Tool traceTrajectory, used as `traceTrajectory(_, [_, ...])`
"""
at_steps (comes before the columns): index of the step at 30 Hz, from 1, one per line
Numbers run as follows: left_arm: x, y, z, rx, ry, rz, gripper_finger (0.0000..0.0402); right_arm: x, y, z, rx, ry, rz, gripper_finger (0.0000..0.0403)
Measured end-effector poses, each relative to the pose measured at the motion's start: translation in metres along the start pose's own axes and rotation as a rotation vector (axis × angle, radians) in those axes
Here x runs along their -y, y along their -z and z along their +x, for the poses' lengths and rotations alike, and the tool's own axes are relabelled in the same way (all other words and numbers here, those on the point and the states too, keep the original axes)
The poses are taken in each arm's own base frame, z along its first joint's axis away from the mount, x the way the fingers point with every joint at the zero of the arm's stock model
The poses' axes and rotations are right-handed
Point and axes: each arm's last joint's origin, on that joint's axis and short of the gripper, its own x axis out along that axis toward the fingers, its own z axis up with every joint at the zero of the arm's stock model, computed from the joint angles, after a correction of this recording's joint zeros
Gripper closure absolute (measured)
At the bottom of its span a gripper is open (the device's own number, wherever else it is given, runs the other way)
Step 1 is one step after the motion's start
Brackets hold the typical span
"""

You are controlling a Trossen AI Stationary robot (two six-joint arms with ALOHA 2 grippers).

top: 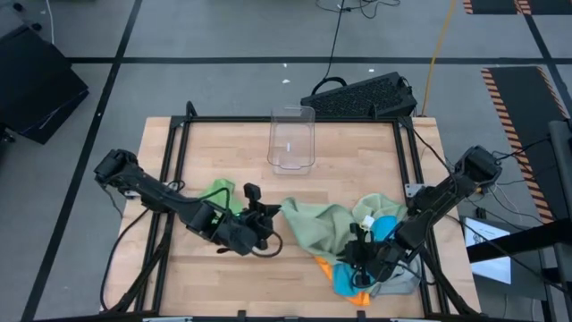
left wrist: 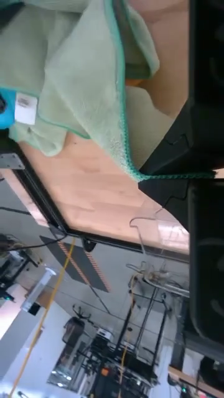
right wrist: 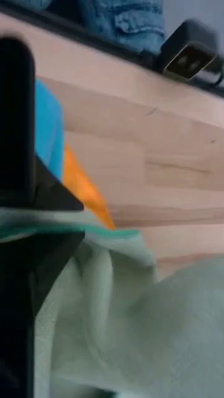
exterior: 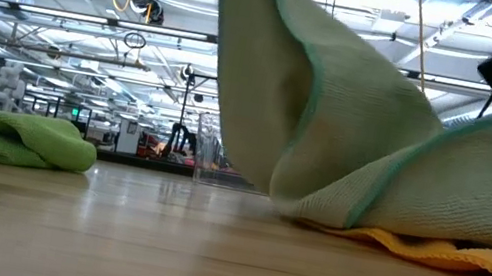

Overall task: Fold microfiber towels
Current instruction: Fold the left light green towel

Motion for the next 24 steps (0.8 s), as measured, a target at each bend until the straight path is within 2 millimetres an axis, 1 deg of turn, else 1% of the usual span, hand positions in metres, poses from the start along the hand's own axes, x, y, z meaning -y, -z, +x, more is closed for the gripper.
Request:
traceTrajectory(1, [0.000,0.002,-0.004,-0.011,0.003,0.009,0.0395,-0.001,-0.005,-0.005,0.009,-0.001,-0.003,0.0392])
traceTrajectory(4, [0.000,0.005,-0.014,-0.030,0.001,-0.012,0.0393,0.001,-0.019,-0.020,0.023,0.026,-0.009,0.0393])
traceTrajectory(7, [0.002,0.015,-0.025,-0.084,0.009,-0.014,0.0398,0.003,-0.033,-0.039,0.056,0.038,-0.016,0.0399])
traceTrajectory(10, [0.003,0.022,-0.030,-0.126,-0.001,-0.038,0.0393,0.008,-0.040,-0.054,0.085,0.025,-0.010,0.0401])
traceTrajectory(12, [0.003,0.024,-0.035,-0.132,0.005,-0.055,0.0393,0.009,-0.043,-0.058,0.112,0.029,-0.001,0.0399])
traceTrajectory(14, [0.004,0.023,-0.039,-0.122,0.014,-0.062,0.0397,0.010,-0.044,-0.058,0.141,0.075,0.000,0.0399])
traceTrajectory(18, [0.015,0.022,-0.052,-0.092,0.080,-0.008,0.0393,0.010,-0.042,-0.048,0.140,0.141,-0.010,0.0396])
traceTrajectory(20, [0.023,0.021,-0.062,-0.073,0.175,-0.008,0.0392,0.010,-0.041,-0.042,0.128,0.154,-0.003,0.0390])
traceTrajectory(22, [0.033,0.025,-0.069,-0.078,0.268,-0.020,0.0396,0.011,-0.040,-0.035,0.114,0.173,0.009,0.0381])
traceTrajectory(24, [0.042,0.030,-0.075,-0.085,0.306,-0.043,0.0398,0.012,-0.040,-0.025,0.104,0.194,0.017,0.0368])
